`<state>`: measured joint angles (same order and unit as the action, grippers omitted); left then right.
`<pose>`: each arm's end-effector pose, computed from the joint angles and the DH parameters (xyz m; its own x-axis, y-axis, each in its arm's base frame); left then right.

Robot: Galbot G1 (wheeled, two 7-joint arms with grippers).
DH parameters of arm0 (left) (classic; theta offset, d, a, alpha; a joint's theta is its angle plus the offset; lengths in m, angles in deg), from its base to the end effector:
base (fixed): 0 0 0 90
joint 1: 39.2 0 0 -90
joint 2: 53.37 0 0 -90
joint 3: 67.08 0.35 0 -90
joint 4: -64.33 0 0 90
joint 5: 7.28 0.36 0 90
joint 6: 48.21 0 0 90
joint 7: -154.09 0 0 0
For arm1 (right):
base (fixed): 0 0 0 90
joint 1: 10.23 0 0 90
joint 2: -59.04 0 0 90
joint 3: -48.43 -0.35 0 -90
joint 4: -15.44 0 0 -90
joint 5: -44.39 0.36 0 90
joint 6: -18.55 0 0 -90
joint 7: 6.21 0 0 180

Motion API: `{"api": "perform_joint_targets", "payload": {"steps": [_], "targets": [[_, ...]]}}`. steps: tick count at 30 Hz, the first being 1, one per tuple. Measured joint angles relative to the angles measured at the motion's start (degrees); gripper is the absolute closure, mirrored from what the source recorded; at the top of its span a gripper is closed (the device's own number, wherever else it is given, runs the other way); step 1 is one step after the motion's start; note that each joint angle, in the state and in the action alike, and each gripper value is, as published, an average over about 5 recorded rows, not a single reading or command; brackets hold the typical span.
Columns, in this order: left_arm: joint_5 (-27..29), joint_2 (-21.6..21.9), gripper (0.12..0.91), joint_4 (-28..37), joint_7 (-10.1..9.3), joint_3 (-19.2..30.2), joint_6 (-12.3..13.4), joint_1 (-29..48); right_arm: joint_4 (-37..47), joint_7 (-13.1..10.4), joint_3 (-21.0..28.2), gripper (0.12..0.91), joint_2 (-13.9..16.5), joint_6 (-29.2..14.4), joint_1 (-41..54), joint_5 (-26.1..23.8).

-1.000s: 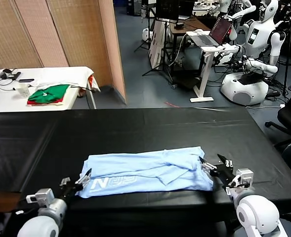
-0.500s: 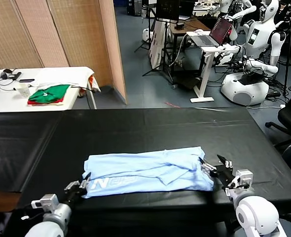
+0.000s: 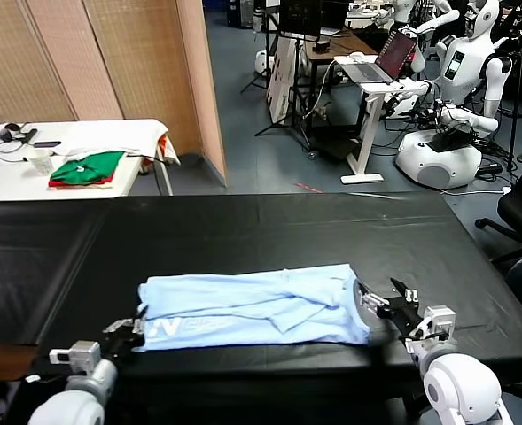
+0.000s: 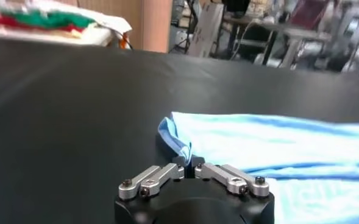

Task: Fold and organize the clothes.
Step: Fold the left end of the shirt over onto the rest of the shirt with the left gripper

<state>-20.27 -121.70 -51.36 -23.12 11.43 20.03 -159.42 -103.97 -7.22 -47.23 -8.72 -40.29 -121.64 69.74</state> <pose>0.1960 0.1317 -0.2951 -0.9122 -0.0318 0.4086 0.0456 0.9829 0.1782 0.2363 -0.0942 -0.2523 -0.9127 -0.1024 0.3956 -0.0968 0.9947 0.0341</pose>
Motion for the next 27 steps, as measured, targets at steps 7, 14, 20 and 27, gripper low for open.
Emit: {"api": "perform_joint_targets", "payload": {"steps": [7, 14, 20, 27], "targets": [[5.1, 8.2, 0.841, 1.7, 0.10, -4.7, 2.5, -0.4, -0.1, -0.1, 0.8, 0.118, -1.0, -0.1, -0.5, -1.0], [0.1, 9.3, 0.841, -1.3, -0.71, -4.7, 1.1, -0.7, -1.0, -0.2, 0.6, 0.118, -2.9, -0.8, -1.9, -3.4], [-8.9, 4.7, 0.841, -7.6, -2.82, 1.3, -2.0, 0.4, -1.9, -0.1, -0.8, 0.118, -5.1, -1.8, -4.9, -5.9], [-17.3, -1.3, 0.841, -10.3, -4.43, 12.8, -3.7, 4.5, -3.1, -0.1, -2.7, 0.118, -7.1, -2.2, -8.5, -7.4]]}}
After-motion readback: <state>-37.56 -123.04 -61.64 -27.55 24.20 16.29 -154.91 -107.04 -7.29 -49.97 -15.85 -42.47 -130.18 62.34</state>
